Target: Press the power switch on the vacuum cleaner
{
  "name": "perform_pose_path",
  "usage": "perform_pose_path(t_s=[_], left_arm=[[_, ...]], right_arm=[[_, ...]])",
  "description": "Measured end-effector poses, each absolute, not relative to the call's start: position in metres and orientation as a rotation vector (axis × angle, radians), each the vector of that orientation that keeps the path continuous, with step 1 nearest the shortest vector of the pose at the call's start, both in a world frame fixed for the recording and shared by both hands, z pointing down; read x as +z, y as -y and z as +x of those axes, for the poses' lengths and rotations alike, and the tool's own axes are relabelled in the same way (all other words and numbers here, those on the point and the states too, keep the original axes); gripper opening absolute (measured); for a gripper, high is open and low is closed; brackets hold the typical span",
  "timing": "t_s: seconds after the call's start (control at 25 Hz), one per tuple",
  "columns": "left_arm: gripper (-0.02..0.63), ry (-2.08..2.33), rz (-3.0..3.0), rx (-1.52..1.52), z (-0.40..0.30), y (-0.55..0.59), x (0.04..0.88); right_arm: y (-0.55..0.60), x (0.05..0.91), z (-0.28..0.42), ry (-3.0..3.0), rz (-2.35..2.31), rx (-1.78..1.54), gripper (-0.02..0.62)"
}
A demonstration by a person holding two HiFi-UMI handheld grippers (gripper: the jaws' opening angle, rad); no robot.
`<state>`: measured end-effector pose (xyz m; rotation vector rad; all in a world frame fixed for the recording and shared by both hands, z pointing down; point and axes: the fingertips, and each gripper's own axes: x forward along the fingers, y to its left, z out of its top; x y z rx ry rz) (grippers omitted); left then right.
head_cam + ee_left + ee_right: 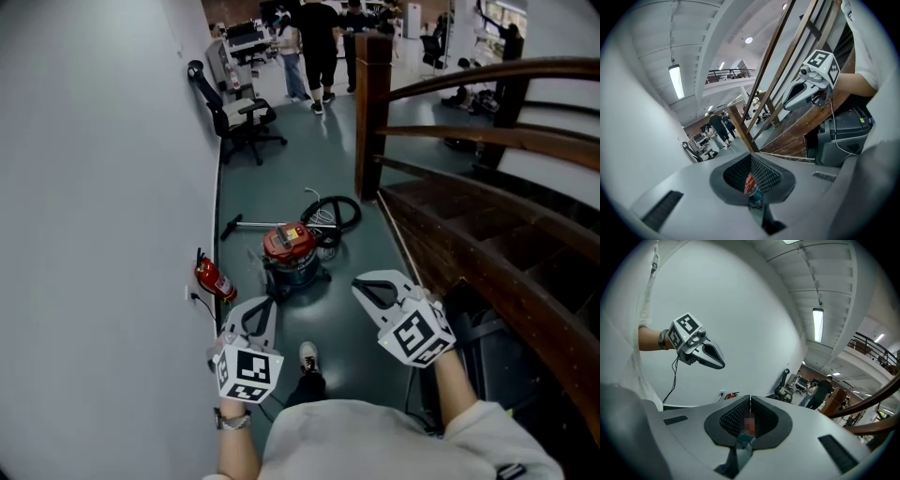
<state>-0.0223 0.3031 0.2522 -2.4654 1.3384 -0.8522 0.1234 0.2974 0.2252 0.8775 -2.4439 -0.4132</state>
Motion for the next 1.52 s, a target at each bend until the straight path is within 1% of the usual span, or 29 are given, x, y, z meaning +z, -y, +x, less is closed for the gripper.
perform_pose_path(t_s=[0.24,0.8,1.52], left_arm=[[0.0,-1.332,-2.493,-0.868,-0.034,-0.279,0.263],[0.0,-1.309,-2.555,-0.908,-0.036,-0.243,0.298],[0.0,-1.289,-2.569,-0.919,-0.052,-0.152,0.293]], right_arm=[[-0.275,0.229,0.113,2.45,0.886,-0.388,0.031],[-0.236,0.255,0.109,2.436,0.896,-0.334,0.031],[-0.148,0.257,0.09,2.414,0.866,-0.317,0.031]])
